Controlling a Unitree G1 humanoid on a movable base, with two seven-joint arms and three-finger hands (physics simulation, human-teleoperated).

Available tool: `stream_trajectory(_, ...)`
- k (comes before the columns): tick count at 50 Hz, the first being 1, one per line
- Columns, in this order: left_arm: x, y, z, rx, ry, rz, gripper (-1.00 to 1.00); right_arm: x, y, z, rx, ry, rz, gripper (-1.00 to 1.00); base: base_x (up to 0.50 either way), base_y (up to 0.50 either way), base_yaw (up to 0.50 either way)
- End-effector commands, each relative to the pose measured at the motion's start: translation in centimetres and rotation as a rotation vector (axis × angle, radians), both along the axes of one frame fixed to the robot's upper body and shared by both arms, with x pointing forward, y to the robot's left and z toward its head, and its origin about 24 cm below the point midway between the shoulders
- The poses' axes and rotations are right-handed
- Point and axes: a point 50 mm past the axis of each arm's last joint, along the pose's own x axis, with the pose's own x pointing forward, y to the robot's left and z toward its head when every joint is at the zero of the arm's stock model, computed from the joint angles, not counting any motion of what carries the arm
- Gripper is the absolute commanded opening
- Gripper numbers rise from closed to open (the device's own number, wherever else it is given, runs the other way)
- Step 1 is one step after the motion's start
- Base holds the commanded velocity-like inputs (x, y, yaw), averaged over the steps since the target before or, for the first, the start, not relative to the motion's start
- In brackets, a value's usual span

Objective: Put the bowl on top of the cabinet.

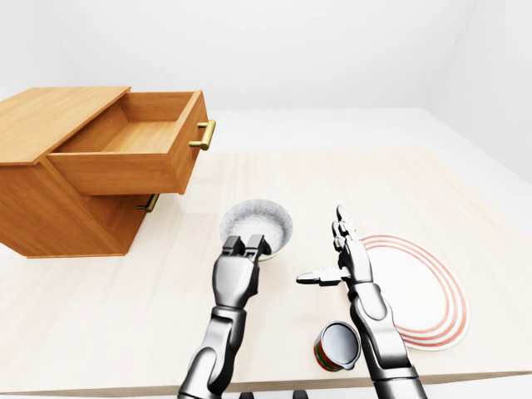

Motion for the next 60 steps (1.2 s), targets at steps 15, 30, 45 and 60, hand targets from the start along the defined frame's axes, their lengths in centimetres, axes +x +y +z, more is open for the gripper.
stream_trajectory(15,-0.1,1.1,4.9,-0.221,-0.135,0.035,-0.95,0.0,0.2,-0.1,-0.002,0.001,0.003,1.0,0.0,0.0,0.0)
stream_trajectory(30,-1.1,0.7,7.8,-0.277,-0.165,-0.042,-0.95,0.1,0.2,-0.1,-0.001,0.001,0.008,1.0,0.0,0.0,0.0)
stream_trajectory(45,-2.3,0.5,12.0,-0.319,-0.234,-0.153,-0.95,-0.1,0.1,0.1,-0.003,-0.005,0.004,1.0,0.0,0.0,0.0)
stream_trajectory(60,-3.3,0.7,18.7,-0.349,-0.403,-0.322,-0.95,-0.2,0.2,0.1,-0.002,-0.006,0.005,1.0,0.0,0.0,0.0)
